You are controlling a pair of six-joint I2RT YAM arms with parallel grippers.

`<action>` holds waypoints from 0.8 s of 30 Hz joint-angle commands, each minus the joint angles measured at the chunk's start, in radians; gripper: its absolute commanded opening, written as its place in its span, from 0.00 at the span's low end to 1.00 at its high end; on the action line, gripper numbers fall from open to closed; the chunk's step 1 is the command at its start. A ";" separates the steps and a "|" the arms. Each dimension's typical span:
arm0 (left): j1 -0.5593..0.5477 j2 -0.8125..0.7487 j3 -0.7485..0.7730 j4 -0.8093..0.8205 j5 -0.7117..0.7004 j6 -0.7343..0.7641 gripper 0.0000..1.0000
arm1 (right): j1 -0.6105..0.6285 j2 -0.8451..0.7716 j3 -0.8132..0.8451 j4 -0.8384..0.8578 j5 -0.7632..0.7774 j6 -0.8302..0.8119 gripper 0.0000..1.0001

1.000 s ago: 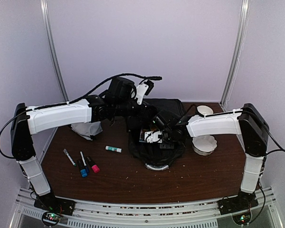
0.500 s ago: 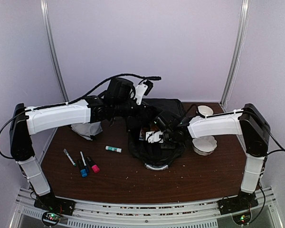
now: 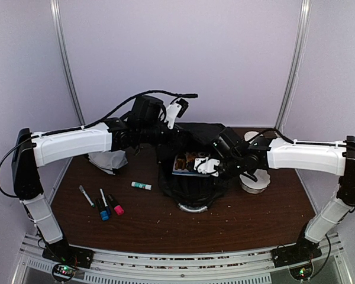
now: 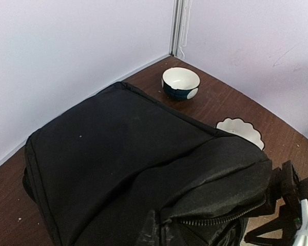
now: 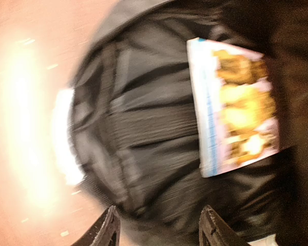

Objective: Pack the student bag
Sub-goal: Move the book to the largest pocket of the bag, then place the largest pocket of the bag in the student bag.

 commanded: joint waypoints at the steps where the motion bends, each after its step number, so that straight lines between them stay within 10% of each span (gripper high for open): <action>1: 0.026 0.006 0.054 0.124 0.024 -0.020 0.00 | -0.009 -0.096 -0.084 -0.147 -0.181 0.040 0.53; 11: 0.028 -0.002 0.019 0.111 0.113 -0.005 0.00 | -0.409 -0.253 -0.021 -0.276 -0.520 0.117 0.44; 24: 0.027 -0.007 -0.028 0.092 0.175 0.008 0.00 | -0.525 0.104 0.232 -0.064 -0.110 0.428 0.50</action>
